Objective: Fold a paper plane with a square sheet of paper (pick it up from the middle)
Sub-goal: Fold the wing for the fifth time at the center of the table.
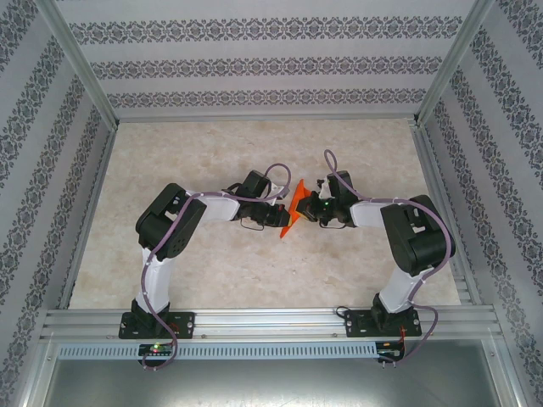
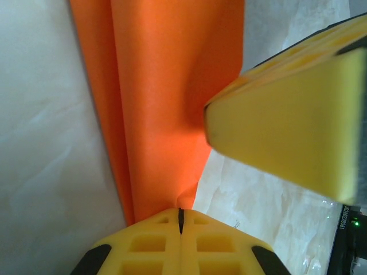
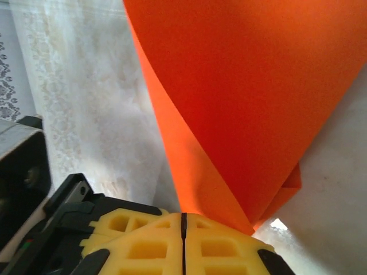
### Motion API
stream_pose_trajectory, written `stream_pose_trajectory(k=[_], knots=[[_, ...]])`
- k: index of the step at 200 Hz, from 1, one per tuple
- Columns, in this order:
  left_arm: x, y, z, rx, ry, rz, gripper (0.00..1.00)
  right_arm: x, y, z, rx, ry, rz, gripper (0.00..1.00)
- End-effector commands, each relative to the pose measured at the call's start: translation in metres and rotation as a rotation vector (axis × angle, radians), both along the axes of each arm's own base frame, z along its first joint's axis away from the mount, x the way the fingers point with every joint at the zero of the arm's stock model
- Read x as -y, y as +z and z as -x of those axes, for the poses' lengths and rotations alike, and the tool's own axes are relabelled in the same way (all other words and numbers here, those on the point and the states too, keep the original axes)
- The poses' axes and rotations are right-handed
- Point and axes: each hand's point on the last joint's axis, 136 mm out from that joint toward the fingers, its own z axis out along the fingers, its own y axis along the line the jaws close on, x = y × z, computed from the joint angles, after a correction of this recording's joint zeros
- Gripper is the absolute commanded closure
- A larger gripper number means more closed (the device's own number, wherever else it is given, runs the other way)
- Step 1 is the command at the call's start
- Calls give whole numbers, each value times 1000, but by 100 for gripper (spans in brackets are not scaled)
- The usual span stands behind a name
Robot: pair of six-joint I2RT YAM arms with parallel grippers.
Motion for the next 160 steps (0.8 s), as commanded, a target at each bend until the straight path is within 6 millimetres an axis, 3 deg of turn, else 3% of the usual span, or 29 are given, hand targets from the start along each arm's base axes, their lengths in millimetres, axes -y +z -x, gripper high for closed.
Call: stream_pose_trajectory(k=[1,112,160], knots=[[-10,-31,18,-66,-25,-93,94,-5,-2,-7,33,33,18,93],[-12,-15,22,-56,-45,-91,94,16,-53,8,-71,69,253,93],[-17,-14,32,-72,-60,-103,94,22,-64,11,-94,72,299,93]])
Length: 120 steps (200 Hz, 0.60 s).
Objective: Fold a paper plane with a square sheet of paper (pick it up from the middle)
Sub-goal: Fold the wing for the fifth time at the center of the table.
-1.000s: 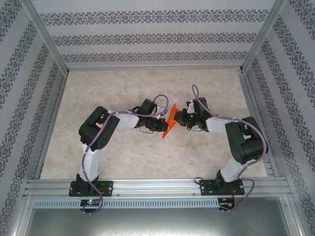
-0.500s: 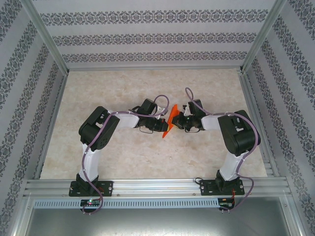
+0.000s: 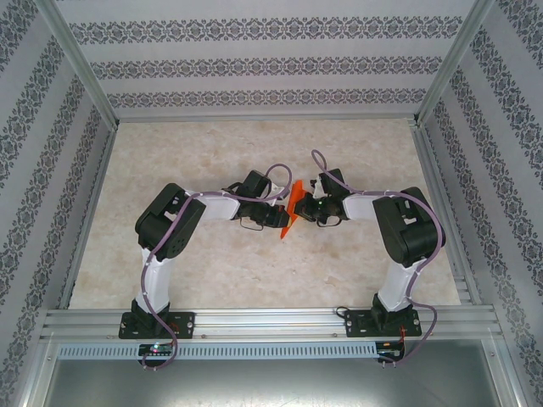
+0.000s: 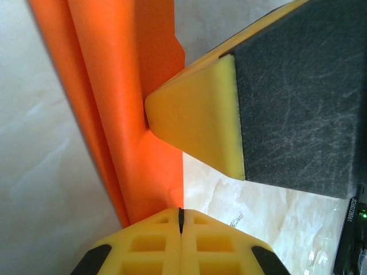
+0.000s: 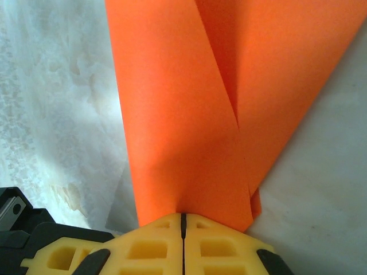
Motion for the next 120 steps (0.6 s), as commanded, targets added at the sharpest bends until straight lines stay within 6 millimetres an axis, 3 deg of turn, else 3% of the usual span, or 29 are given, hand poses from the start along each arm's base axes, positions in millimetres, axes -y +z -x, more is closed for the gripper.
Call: stream_pose_trajectory(k=[1,120], knots=[[-14,-13,29,-82,-34,-78,94,22,-41,17,-90,-17,157,93],[-31,-28,70,-97,-138,-230,94,28,-47,21,-108,-21,201,94]])
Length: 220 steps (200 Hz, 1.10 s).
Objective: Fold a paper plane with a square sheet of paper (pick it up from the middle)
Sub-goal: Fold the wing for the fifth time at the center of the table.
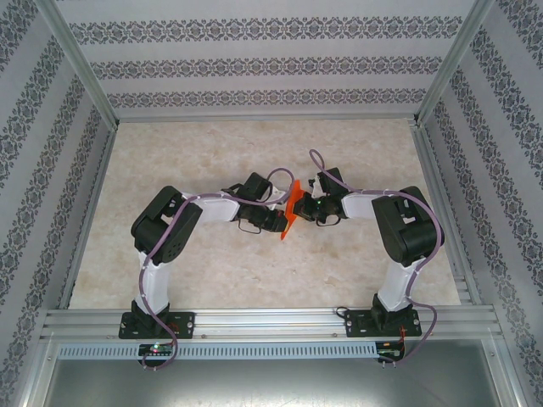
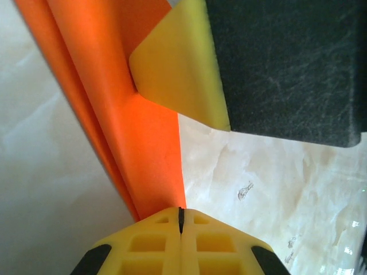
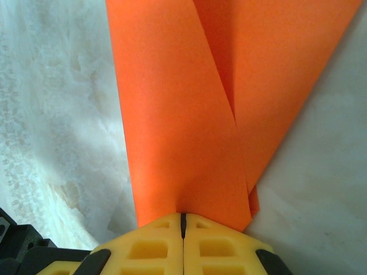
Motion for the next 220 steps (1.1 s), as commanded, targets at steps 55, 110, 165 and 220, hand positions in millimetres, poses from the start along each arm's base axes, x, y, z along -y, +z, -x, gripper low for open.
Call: stream_pose_trajectory(k=[55,110,165,220], knots=[[-32,-36,69,-127,-126,-249,94,32,-46,23,-105,-43,201,94],[-37,-38,83,-106,-165,-311,95,33,-49,24,-110,-41,211,94],[-37,-34,96,-109,-196,-323,95,33,-52,26,-115,-40,212,95],[-35,-31,108,-119,-221,-312,95,32,-52,27,-114,-36,209,95]])
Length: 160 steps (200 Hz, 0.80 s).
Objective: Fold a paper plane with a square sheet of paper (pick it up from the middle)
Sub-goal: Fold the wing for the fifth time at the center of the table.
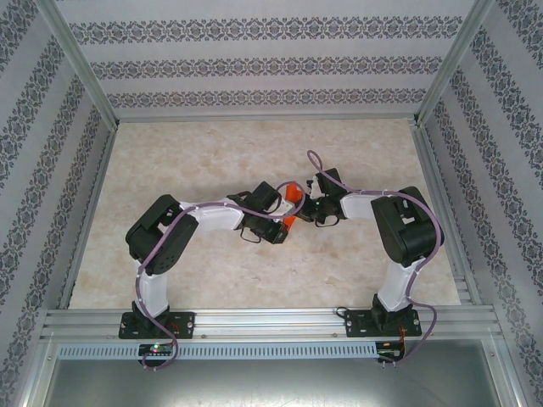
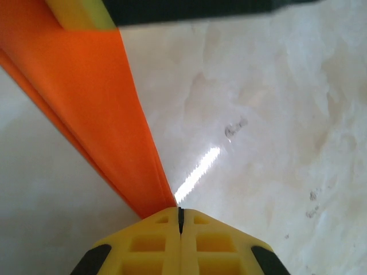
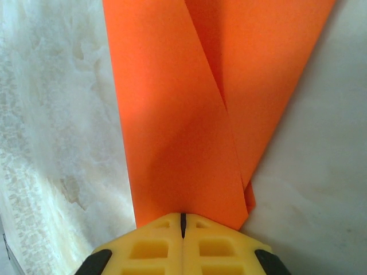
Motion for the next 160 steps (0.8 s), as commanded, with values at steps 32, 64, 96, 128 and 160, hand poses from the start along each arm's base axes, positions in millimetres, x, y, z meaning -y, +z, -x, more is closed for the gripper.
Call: stream_pose_trajectory(k=[32,64,96,128,160], knots=[[-31,-29,76,-251,-77,-145,96,34,-51,26,-113,-50,203,95],[-27,-13,75,-239,-74,-102,96,32,-49,26,-106,-42,198,95],[-10,19,56,-171,-28,4,96,28,-46,27,-99,-34,188,95],[-4,57,21,-29,65,87,95,25,-42,28,-93,-30,171,95],[0,67,-13,17,139,143,94,19,-35,26,-77,-26,145,95]])
